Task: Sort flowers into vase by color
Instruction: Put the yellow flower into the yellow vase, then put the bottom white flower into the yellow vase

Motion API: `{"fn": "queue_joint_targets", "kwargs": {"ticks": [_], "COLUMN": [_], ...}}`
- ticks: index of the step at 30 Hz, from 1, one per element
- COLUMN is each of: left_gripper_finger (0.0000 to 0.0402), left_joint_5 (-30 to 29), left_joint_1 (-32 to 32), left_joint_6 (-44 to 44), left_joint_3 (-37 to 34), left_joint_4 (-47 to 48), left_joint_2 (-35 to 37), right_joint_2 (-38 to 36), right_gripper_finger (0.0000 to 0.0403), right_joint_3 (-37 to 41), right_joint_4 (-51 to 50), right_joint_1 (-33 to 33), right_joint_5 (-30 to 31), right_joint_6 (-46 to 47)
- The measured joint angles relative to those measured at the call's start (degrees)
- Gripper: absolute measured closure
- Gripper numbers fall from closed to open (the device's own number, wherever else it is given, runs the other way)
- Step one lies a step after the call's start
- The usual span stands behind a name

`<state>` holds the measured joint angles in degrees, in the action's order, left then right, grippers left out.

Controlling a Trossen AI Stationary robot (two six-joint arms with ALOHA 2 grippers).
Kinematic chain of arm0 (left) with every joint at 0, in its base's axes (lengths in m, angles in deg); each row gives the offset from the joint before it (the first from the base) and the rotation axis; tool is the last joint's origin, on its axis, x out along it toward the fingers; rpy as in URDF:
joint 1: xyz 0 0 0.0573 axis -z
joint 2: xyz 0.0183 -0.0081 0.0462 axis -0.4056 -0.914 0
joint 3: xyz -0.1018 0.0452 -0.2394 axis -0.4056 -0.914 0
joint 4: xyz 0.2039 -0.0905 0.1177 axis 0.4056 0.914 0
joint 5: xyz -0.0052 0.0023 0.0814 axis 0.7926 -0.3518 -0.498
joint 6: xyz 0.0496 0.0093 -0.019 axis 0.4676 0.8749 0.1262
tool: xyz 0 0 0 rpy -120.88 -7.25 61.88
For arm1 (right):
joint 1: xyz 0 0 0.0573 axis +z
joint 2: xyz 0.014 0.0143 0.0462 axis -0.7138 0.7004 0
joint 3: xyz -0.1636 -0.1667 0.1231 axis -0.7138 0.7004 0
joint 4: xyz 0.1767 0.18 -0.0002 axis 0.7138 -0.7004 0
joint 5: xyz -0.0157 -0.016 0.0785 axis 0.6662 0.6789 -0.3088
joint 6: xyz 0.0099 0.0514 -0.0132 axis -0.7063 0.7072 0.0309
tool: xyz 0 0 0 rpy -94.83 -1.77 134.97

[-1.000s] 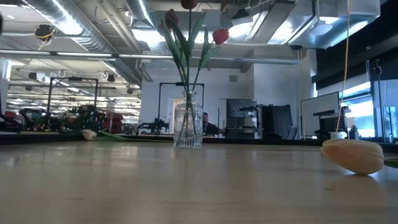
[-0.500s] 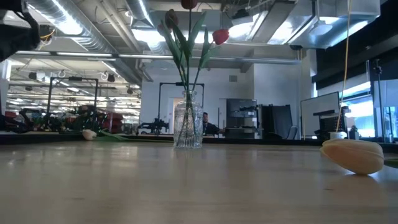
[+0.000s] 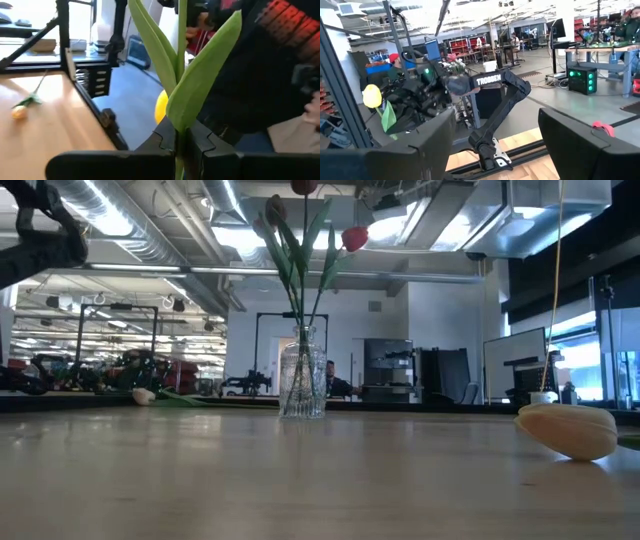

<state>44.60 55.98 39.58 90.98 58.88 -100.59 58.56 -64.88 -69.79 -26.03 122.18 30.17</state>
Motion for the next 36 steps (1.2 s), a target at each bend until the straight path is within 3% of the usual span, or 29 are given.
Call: {"fn": "queue_joint_targets", "kwargs": {"ticks": [7,11,17,26,36], "left_gripper_finger": [0.0400,0.0400,0.0400,0.0398,0.0327], "left_joint_5": [-1.05,-1.03,-1.01,-4.23,-5.41], "left_joint_1": [1.15,1.15,1.15,2.69,2.70], "left_joint_6": [9.82,14.73,7.93,5.16,-11.49], "left_joint_3": [-3.52,-3.52,-3.57,-4.78,-5.71], "left_joint_4": [-14.86,-17.68,-11.74,-12.39,-12.03], "left_joint_2": [-0.47,-0.44,-1.42,-3.55,-3.16], "right_joint_2": [0.00,0.00,0.00,0.00,0.02], "right_gripper_finger": [0.0118,0.0118,0.0118,0.0118,0.0118], "right_joint_3": [0.00,0.00,0.00,0.00,0.00], "right_joint_4": [0.08,0.25,0.09,-1.38,-12.91], "right_joint_1": [-0.03,-0.03,-0.03,-0.03,-0.80], "right_joint_5": [2.93,3.08,3.10,2.92,1.32], "right_joint_6": [0.32,0.34,1.77,3.38,5.58]}}
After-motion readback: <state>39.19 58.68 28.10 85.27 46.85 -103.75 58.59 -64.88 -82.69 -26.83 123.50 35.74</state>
